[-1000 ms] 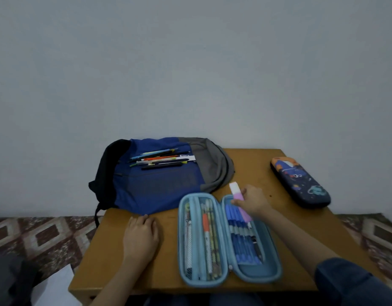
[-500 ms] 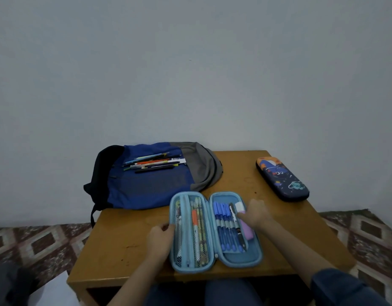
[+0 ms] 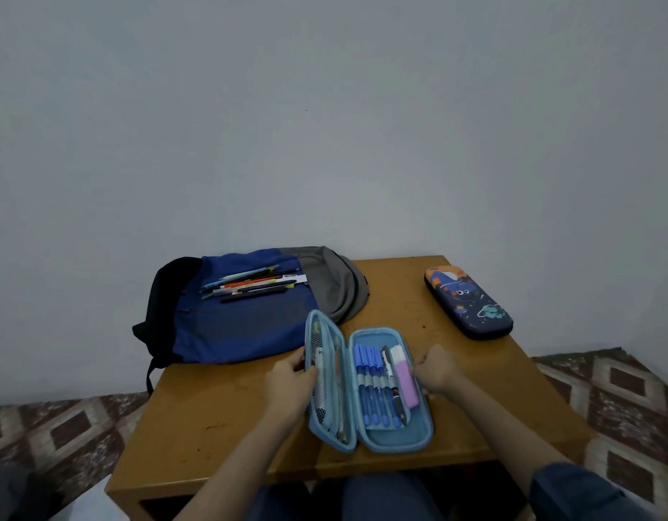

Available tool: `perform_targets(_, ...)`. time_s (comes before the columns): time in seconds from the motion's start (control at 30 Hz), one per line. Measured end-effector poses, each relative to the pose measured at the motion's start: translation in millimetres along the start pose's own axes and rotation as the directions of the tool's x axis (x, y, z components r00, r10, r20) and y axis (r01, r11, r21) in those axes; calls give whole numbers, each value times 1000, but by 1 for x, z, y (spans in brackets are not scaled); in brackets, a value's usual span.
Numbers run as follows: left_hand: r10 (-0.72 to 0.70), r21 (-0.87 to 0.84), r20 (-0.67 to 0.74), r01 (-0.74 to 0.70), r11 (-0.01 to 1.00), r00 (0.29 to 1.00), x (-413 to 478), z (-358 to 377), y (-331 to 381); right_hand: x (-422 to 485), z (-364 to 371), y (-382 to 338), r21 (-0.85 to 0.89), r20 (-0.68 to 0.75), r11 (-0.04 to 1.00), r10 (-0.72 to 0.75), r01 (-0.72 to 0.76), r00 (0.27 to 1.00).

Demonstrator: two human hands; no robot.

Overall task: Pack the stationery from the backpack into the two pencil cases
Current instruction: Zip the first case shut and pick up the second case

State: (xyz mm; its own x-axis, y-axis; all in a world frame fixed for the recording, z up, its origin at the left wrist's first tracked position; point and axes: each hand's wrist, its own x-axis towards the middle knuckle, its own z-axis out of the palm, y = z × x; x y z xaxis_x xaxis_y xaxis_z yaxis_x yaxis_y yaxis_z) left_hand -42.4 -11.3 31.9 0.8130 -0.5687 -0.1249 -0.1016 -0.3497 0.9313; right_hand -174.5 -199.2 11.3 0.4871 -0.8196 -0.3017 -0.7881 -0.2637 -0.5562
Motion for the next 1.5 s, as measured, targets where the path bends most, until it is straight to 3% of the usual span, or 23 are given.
perform_targets(0.2, 264, 286, 51, -267, 920, 963, -8, 24, 22, -8, 2, 14, 229, 70, 972, 31, -47, 997)
perform_targets(0.4, 396, 567, 187, -428, 704, 899, -27, 64, 36, -11, -6, 16, 374, 160, 910, 125, -177, 979)
perform_targets(0.53, 376, 663, 340, -503, 555, 862, -37, 90, 31, -9, -11, 24, 484, 249, 820, 206, -306, 946)
perform_targets(0.67, 274, 714, 549, -614, 336, 789, -47, 102, 16, -8, -15, 29, 541, 153, 794, 234, -279, 960)
perform_targets(0.77, 287, 672, 556, -625, 397, 780, -38, 97, 9, -7, -18, 31, 534, 53, 822, 200, -197, 978)
perform_targets(0.83, 322, 524, 525, -597, 608, 788, -30, 89, 5, -8, -18, 30, 486, -26, 869, 120, -92, 992)
perform_targets(0.9, 310, 301, 437, -462, 834, 844, -23, 74, 2, -11, -20, 25, 391, -119, 920, 14, 34, 993)
perform_targets(0.97, 229, 276, 335, -327, 904, 914, -11, 54, -6, -13, -21, 19, 301, -189, 941, -97, 152, 977)
perform_targets(1.03, 64, 385, 368, -214, 898, 928, 0, 32, -21, -15, -21, 11, 198, -168, 940, -246, 277, 955)
perform_targets(1.1, -40, 396, 532, -207, 895, 846, 2, 21, -31, -15, -23, 4, 48, -61, 919, -389, 392, 919)
perform_targets(1.17, -35, 367, 626, -255, 895, 779, -5, 16, -35, -17, -23, -10, -168, 41, 866, -472, 471, 881)
perform_targets(1.23, -8, 381, 585, -266, 885, 811, -8, 19, -41, -18, -22, -25, -312, 97, 781, -541, 541, 836)
perform_targets(1.33, 34, 543, 451, -304, 783, 892, -10, 26, -49, -19, -13, -41, -346, 220, 703, -582, 621, 783)
perform_targets(1.5, 179, 652, 348, -375, 659, 920, -11, 21, -50, -25, 3, -56, -450, 542, 587, -419, 673, 728)
